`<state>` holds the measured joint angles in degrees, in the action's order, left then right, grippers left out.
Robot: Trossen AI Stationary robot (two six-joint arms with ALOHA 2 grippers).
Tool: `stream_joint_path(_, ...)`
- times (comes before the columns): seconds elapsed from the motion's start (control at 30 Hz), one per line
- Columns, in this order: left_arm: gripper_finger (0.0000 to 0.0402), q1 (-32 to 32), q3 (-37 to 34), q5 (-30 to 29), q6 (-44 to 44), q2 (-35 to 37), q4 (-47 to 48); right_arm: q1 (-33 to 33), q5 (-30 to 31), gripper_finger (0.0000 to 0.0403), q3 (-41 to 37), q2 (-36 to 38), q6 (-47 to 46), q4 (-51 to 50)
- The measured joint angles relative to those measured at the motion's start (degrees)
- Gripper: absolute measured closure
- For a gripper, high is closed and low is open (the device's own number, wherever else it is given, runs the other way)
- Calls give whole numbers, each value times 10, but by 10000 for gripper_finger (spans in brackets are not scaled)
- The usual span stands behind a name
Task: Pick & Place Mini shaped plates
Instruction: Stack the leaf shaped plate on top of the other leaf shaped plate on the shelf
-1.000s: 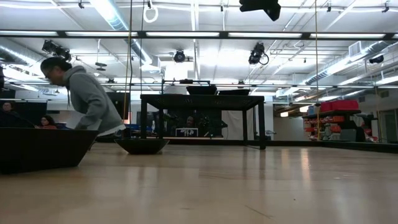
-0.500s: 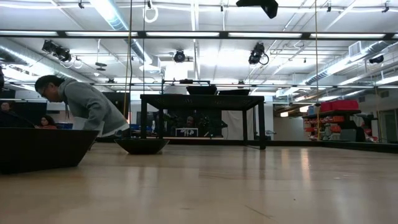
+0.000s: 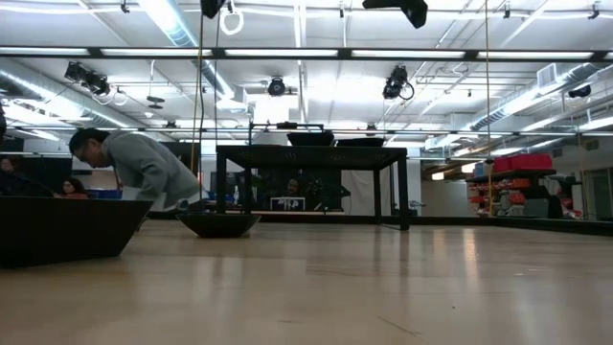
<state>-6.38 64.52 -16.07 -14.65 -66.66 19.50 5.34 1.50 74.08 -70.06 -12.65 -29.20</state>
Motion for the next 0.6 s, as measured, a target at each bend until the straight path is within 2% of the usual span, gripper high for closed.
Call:
stream_joint_path(0.23,384,-2,-46,-13,-38,52,52,0,0,305,0,-2,-2,-3)
stream_joint_path(0.37,376,4,-101,-14,-99,74,88,0,1,305,0,-11,0,-3)
stream_joint_path(0.6,309,21,-195,41,-242,73,98,0,2,305,1,-41,1,-2)
